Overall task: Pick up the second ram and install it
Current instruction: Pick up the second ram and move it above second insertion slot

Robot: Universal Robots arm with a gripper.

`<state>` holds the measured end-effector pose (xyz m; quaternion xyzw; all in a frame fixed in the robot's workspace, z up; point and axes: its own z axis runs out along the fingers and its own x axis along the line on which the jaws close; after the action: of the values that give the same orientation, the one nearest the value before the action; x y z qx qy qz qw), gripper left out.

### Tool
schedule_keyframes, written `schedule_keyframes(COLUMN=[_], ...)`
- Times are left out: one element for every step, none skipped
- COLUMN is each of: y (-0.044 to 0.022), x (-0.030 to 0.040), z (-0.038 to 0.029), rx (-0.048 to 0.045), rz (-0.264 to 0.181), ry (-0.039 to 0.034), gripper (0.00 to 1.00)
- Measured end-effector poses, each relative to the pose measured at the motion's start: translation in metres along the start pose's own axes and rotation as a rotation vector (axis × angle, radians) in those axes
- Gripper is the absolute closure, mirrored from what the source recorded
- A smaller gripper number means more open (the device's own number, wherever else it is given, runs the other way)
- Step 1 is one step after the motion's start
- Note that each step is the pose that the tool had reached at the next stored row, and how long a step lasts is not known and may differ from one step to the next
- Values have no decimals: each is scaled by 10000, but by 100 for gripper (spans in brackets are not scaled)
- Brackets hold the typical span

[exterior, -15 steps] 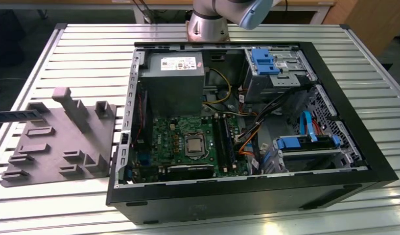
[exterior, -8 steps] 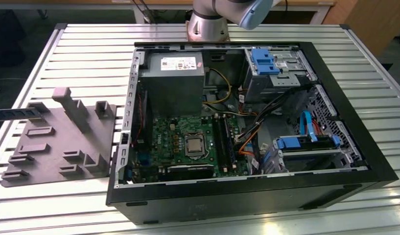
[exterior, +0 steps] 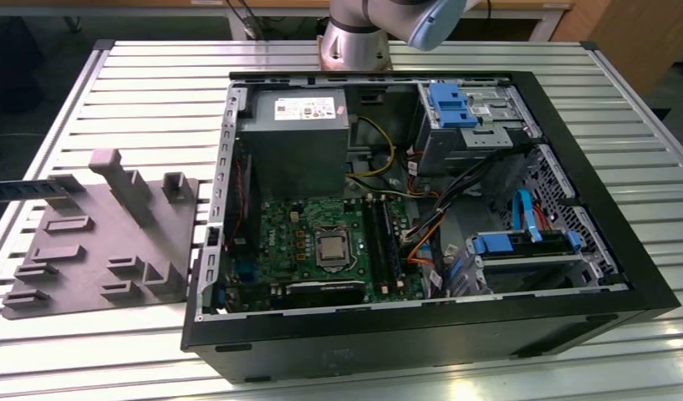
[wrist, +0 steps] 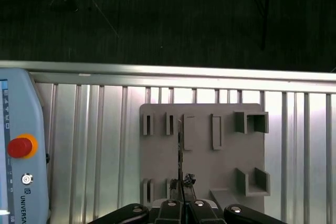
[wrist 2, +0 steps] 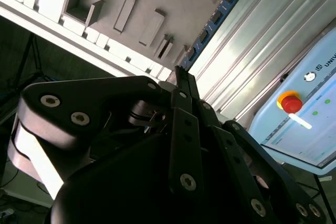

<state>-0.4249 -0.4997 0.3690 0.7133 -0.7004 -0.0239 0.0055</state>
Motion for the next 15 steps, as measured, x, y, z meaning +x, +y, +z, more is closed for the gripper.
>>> schedule_keyframes(y=[0, 1, 1, 1, 2, 2, 2, 2, 3, 3, 4, 4, 4, 5, 5], x=[0, -1, -1, -1, -1, -1, -2, -2, -2, -2, -3, -3, -3, -4, -4], z=[-8, -17, -27, -35, -42, -50, -58, -66, -75, -83, -90, -99, -108, -116, -125], rx=[1, 0, -1, 0, 0, 0, 0, -1, -1, 0, 1, 0, -1, -1, 0], rz=[0, 0, 0, 0, 0, 0, 0, 0, 0, 0, 0, 0, 0, 0, 0], ry=[-1, -1, 0, 0, -1, -1, -1, -1, 0, -1, -1, -1, -1, -1, -1], gripper=[88, 88, 88, 88, 88, 88, 88, 88, 88, 88, 88, 88, 88, 88, 88])
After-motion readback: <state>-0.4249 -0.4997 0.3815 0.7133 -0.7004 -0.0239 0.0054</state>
